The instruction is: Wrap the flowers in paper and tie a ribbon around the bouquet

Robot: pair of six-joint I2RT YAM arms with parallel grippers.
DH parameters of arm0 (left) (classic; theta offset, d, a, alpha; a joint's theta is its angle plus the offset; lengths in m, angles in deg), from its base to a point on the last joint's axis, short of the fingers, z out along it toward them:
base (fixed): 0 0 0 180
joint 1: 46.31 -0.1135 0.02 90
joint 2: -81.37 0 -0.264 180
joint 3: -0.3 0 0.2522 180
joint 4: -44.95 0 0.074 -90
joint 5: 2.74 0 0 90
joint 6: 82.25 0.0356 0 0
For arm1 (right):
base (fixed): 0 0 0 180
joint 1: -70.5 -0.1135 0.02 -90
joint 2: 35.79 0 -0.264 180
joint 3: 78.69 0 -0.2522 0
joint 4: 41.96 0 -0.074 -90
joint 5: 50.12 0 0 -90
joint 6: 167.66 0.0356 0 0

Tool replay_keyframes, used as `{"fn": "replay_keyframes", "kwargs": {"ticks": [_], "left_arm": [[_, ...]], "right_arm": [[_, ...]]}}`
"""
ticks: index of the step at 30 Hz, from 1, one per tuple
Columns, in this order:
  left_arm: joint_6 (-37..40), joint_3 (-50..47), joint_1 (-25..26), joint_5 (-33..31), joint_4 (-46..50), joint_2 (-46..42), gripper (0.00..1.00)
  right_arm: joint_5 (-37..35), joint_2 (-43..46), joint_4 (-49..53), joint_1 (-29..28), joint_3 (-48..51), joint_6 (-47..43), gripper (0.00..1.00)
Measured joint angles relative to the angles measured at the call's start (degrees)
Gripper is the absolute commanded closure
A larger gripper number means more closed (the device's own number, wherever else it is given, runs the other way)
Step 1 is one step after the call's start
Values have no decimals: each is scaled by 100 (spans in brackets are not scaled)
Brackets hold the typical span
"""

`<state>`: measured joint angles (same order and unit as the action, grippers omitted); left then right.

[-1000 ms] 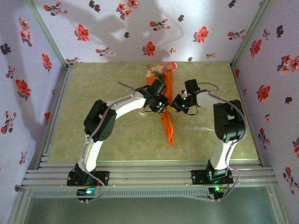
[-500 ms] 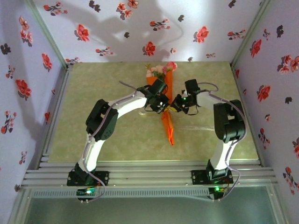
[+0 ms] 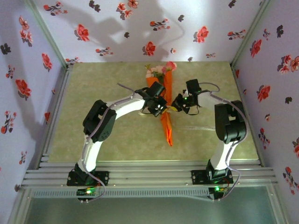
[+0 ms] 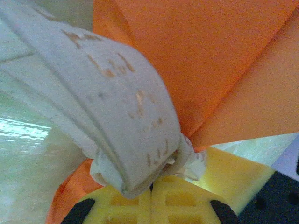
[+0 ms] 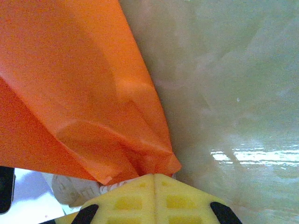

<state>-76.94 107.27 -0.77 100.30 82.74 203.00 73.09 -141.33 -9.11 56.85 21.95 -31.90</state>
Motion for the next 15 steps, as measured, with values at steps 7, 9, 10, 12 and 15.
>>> {"fn": "replay_keyframes", "kwargs": {"ticks": [7, 9, 10, 12, 15], "left_arm": [[-2, -232, 0, -20, -87, -177, 100], [-2, -236, 0, -24, -94, -177, 100], [-2, -236, 0, -37, -101, -177, 100], [-4, -236, 0, -44, -114, -179, 100], [-4, -238, 0, -44, -131, -179, 100]], "right_arm": [[-2, 22, -7, 4, 0, 83, 100], [-4, 26, -4, 11, 0, 83, 100], [-9, 35, 0, 15, 0, 83, 100], [-28, 79, 0, 35, 0, 83, 100], [-92, 181, 2, 111, 0, 81, 100]]}}
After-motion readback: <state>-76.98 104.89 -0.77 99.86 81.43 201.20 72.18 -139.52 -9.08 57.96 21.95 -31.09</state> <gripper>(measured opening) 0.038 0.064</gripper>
